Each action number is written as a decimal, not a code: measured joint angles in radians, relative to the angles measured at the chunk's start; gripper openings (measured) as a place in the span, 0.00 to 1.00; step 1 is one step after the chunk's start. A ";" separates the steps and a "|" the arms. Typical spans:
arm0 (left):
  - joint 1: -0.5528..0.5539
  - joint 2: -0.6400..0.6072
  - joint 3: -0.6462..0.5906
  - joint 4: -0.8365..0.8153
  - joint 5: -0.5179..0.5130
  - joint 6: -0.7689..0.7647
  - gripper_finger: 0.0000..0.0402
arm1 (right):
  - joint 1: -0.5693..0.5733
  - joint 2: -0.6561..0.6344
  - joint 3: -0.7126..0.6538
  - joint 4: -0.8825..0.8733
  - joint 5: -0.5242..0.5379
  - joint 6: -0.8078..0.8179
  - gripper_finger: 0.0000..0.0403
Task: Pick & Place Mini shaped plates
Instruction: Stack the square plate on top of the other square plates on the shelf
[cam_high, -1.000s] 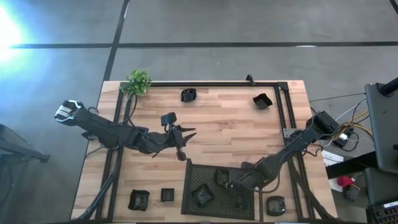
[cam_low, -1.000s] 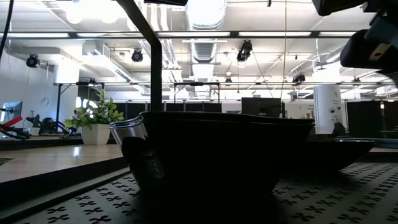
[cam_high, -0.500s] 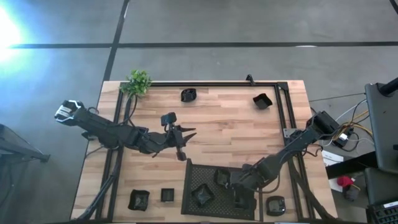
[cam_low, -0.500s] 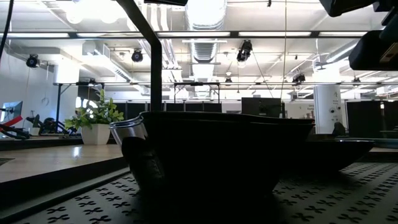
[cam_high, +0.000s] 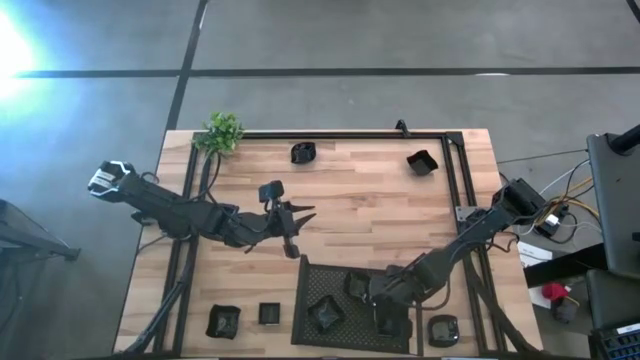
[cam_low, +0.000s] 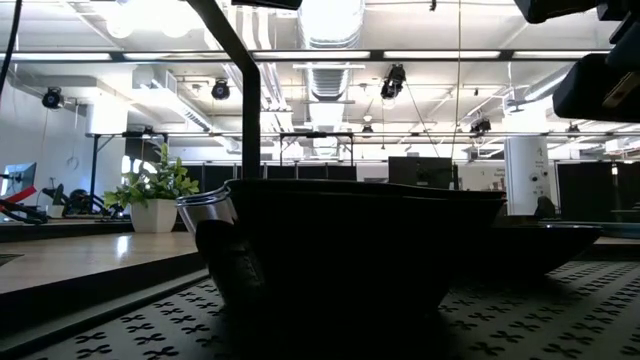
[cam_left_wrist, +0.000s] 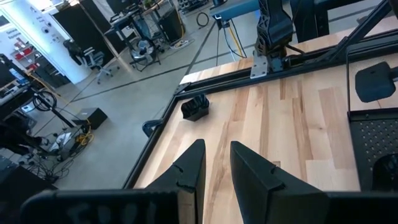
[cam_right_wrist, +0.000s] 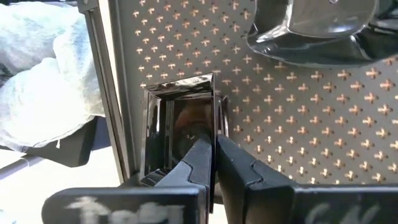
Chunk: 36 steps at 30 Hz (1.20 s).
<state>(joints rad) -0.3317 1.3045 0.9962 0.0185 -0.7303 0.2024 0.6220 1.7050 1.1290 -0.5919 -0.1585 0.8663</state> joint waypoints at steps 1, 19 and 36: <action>0.000 0.000 0.000 0.000 0.000 0.003 0.18 | 0.000 0.000 -0.006 0.009 0.000 -0.002 0.03; 0.000 0.000 0.000 0.005 0.000 0.005 0.18 | 0.009 0.001 -0.068 0.093 -0.031 0.037 0.03; 0.000 0.000 0.000 0.003 0.000 0.011 0.18 | 0.008 0.001 -0.081 0.103 -0.053 0.036 0.22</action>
<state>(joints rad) -0.3313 1.3045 0.9962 0.0219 -0.7307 0.2131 0.6304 1.7058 1.0485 -0.4892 -0.2111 0.9024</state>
